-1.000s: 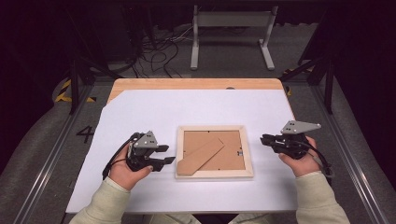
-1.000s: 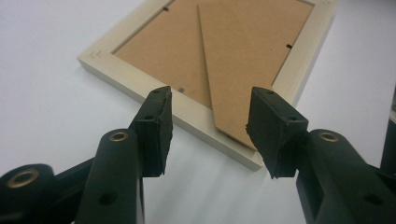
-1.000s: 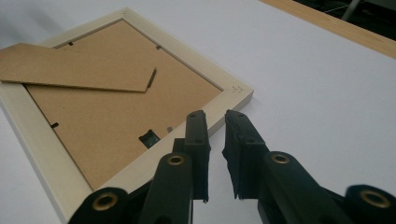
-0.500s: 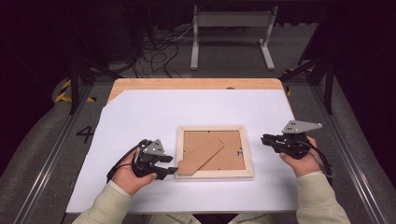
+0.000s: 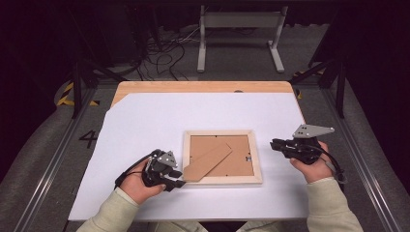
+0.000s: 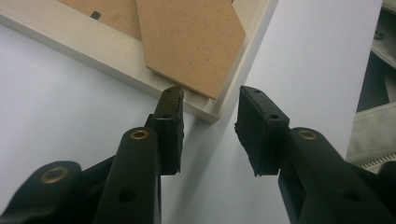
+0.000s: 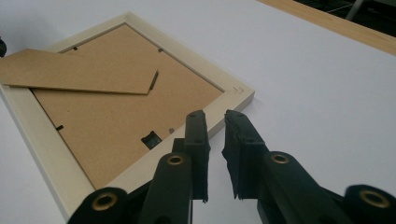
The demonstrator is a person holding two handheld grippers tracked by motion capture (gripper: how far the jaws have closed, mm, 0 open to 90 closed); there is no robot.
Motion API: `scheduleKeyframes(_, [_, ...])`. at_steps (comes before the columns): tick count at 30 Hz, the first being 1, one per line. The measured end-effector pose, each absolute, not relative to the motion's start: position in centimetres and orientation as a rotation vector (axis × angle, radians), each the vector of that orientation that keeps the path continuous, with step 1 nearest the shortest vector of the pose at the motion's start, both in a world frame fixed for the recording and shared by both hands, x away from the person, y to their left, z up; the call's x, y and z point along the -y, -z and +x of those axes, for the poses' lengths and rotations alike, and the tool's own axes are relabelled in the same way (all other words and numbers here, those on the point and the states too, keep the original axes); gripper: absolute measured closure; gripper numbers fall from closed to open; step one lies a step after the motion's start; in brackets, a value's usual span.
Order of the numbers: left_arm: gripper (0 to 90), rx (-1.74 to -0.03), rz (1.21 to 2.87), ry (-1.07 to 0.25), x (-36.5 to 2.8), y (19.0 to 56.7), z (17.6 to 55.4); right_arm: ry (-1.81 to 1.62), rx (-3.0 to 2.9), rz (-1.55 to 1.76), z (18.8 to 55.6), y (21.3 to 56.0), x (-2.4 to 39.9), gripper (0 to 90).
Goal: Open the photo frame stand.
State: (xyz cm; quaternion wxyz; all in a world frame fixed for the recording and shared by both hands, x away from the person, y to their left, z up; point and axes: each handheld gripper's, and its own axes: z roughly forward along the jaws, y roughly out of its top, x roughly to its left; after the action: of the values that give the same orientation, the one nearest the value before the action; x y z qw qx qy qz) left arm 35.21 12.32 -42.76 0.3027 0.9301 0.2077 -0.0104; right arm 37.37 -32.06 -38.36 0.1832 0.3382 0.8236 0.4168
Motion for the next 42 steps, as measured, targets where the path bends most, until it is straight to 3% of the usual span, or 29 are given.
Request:
scheduleKeyframes(16, [79.4, -0.541, 2.52, 0.004, -12.0, 43.0, 35.1, -1.192, -2.33, 0.952, 37.4, 38.3, 32.0, 78.5])
scheduleKeyframes(30, [80.4, -0.54, 2.534, -0.024, -11.5, 42.6, 35.0, -1.19, -2.329, 0.952, 37.4, 38.3, 32.0, 78.5])
scheduleKeyframes(42, [80.6, -0.523, 2.422, -0.014, -12.2, 40.9, 35.0, -1.19, -2.33, 0.954, 37.4, 38.4, 32.0, 78.6])
